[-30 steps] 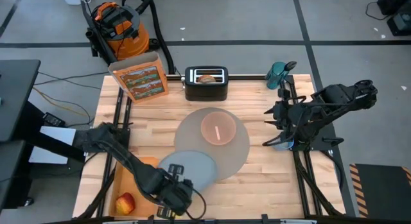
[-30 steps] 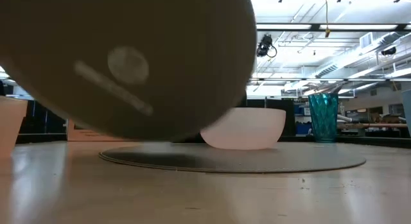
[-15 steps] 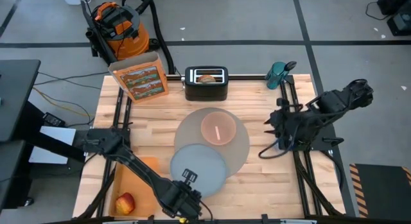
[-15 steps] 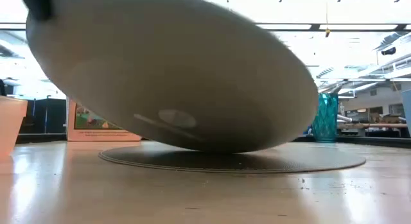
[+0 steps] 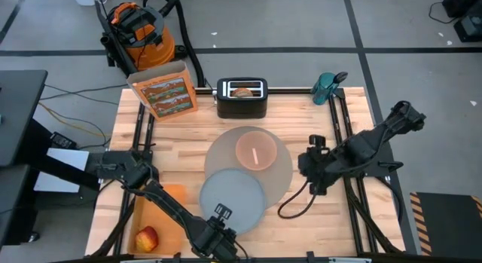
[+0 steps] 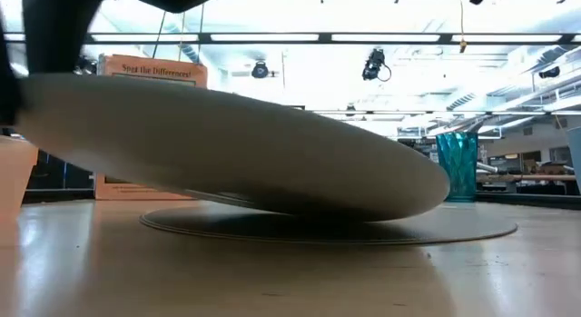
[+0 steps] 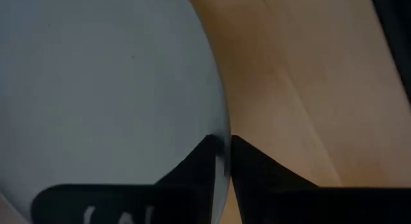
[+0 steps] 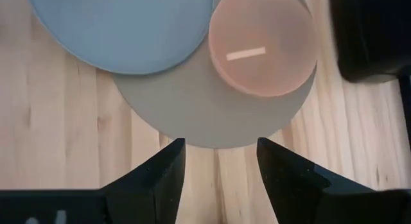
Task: Arrange a breakfast setting
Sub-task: Put the blue plate on the bottom left of the gray placemat, then adjust the light orange bowl on the gray placemat
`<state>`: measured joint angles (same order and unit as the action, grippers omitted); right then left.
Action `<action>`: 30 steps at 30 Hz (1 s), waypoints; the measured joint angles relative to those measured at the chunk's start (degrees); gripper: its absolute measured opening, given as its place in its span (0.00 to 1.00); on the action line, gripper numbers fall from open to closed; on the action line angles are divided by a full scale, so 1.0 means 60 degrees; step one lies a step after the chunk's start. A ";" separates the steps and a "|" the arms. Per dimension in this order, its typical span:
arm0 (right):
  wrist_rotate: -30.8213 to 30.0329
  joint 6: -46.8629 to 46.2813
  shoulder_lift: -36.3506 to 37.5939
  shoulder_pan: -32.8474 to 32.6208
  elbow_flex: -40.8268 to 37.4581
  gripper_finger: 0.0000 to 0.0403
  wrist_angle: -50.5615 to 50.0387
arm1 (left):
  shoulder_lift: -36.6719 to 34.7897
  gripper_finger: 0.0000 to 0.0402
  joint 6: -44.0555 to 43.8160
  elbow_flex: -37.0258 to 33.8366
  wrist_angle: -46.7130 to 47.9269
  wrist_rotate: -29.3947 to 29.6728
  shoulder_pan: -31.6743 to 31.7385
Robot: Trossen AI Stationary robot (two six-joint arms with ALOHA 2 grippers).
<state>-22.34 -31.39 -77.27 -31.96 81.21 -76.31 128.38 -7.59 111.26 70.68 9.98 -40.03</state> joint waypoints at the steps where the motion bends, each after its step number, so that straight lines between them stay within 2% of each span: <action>1: 0.0054 -0.0019 -0.0148 0.0000 0.0000 0.51 0.0000 | 0.0000 0.14 -0.0099 0.0000 -0.0011 -0.0077 -0.0023; 6: 0.0576 0.0172 -0.0763 0.0111 0.0000 0.57 -0.0025 | 0.0000 0.17 -0.0433 0.0000 -0.0069 -0.0214 -0.0135; 11: 0.0731 0.1172 -0.1126 0.0681 0.0000 0.65 -0.0080 | 0.0000 0.24 -0.0962 0.0000 -0.0086 -0.0236 -0.0124; 16: 0.0678 0.3310 -0.1165 0.1896 -0.0278 0.69 0.0126 | -0.0269 0.33 -0.1818 0.0033 0.0549 -0.0244 -0.0087; 22: 0.1048 0.6716 -0.0892 0.4093 -0.2234 0.69 0.1772 | -0.1522 0.39 -0.3664 0.0103 0.0912 -0.0173 0.0155; 25: 0.1161 0.8344 -0.0923 0.5116 -0.3358 0.68 0.3170 | -0.2153 0.39 -0.4784 0.0106 0.0897 0.0282 0.0374; 30: 0.0790 1.0652 -0.1256 0.6388 -0.4549 0.68 0.5893 | -0.3091 0.38 -0.6299 0.0109 0.0708 0.2332 0.0812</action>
<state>-17.60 32.52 -84.80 6.37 53.92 -40.96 109.83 -45.39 111.92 74.92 23.97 -35.16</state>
